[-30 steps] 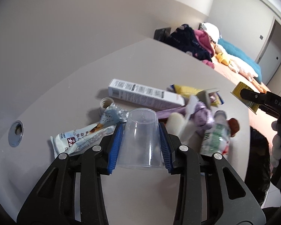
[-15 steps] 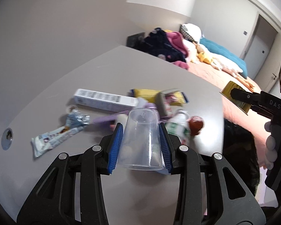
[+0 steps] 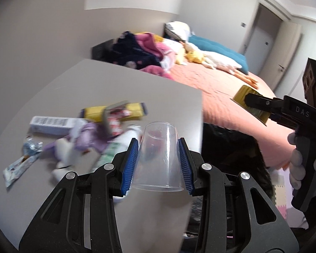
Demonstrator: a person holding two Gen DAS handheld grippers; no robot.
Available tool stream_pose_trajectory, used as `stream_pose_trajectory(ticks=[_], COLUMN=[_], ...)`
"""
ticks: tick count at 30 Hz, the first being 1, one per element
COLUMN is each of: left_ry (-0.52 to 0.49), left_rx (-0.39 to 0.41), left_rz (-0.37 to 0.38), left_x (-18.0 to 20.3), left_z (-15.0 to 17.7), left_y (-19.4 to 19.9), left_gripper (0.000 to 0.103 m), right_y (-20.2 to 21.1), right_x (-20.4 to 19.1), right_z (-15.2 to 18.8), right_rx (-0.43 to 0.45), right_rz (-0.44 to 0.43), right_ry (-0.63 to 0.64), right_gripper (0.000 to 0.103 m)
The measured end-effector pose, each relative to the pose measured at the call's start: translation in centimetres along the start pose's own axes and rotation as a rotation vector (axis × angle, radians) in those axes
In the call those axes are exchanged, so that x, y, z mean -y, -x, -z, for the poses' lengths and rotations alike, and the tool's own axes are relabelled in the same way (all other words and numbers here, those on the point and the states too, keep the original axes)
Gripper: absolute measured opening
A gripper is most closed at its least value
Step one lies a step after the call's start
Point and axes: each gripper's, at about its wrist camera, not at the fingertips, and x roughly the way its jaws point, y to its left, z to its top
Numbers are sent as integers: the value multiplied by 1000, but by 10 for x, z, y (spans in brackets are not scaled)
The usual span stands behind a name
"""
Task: Collect trash
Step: 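Carry both cups over the black bin and open both tools to drop them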
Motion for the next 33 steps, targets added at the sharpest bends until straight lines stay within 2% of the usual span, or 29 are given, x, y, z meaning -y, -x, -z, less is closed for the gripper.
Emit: stream_pose_trajectory(ticks=[15,16,17,18,20,25,33], left_ry=[-146,-154,-155,-153,-173,-193,-185], left_rx=[-80,-103,-119,-129,-126,-142,-138], left_rz=[209,227,227,201,201,205,194], left_x=[93,99,103,109,119,129,127], left_z=[-5,-4,-4,-3,-1,2,5], left_y=[-35,-40,-43,-45,-49,-55,-53], left_gripper=[40,62,80,96,96,96,96], right_y=[56,60,66,70,81,87,93], right_x=[78,83,88,91,101,126,142], right_z=[2,2,2,3,4,7,12], right_rx=[55,63,81,96,136,122,137], right_rz=[31,25,33,53,87,64,58], right_ry=[-123,-133,-151,-169,-216,-306,-348], right_gripper=[74,78,90,96,100,100,100])
